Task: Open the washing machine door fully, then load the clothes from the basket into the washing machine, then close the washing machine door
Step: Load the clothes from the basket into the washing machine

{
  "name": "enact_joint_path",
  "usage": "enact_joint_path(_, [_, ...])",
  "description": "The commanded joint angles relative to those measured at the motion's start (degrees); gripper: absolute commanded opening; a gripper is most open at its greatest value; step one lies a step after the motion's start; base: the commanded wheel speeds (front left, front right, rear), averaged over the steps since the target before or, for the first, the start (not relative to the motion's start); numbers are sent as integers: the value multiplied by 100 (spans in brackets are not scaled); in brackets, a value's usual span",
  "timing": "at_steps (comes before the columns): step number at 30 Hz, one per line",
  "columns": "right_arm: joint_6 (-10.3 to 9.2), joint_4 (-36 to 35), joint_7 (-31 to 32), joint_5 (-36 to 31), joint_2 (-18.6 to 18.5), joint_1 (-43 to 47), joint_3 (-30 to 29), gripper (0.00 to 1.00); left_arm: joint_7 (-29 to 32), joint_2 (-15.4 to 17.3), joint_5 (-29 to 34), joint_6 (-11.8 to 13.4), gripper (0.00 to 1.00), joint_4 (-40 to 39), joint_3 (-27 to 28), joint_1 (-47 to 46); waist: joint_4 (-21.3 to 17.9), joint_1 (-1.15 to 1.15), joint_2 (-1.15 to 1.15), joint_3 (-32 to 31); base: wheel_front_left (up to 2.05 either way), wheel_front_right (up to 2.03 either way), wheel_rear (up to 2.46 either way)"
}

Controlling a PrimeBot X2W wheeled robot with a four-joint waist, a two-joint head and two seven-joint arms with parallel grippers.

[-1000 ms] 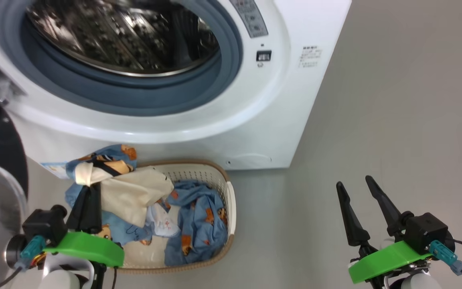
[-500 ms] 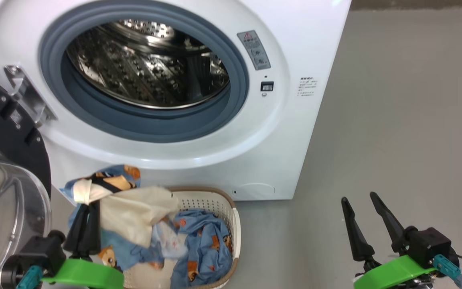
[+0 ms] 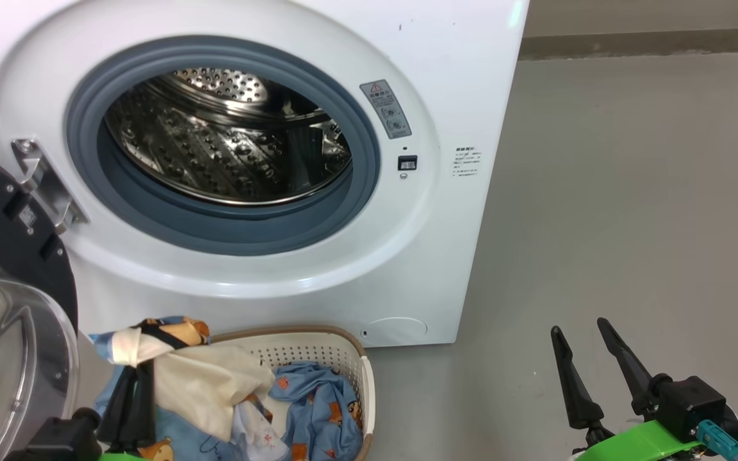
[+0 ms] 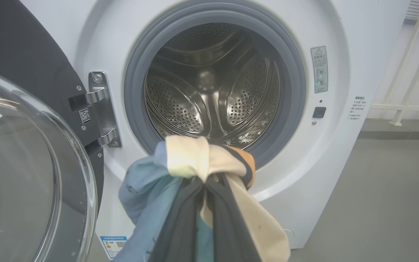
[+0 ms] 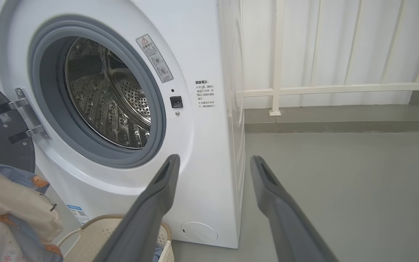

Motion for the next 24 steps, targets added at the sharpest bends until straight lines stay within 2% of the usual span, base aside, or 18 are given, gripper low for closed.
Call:
enact_joint_path(1, [16, -176, -28, -81, -10, -32, 134, 100, -38, 82, -27, 47, 0, -199, 185, -68, -30, 0, 0, -41, 0, 0, 0])
enact_joint_path(13, [16, -203, -28, -89, -10, 12, 118, 100, -38, 53, -132, 86, 0, -209, 116, -5, -69, 0, 0, -20, 0, 0, 0])
enact_joint_path(24, [16, -229, -28, -50, -10, -122, 142, 100, -38, 37, -243, 67, 0, -159, 104, -416, -202, 0, 0, 420, 0, 0, 0])
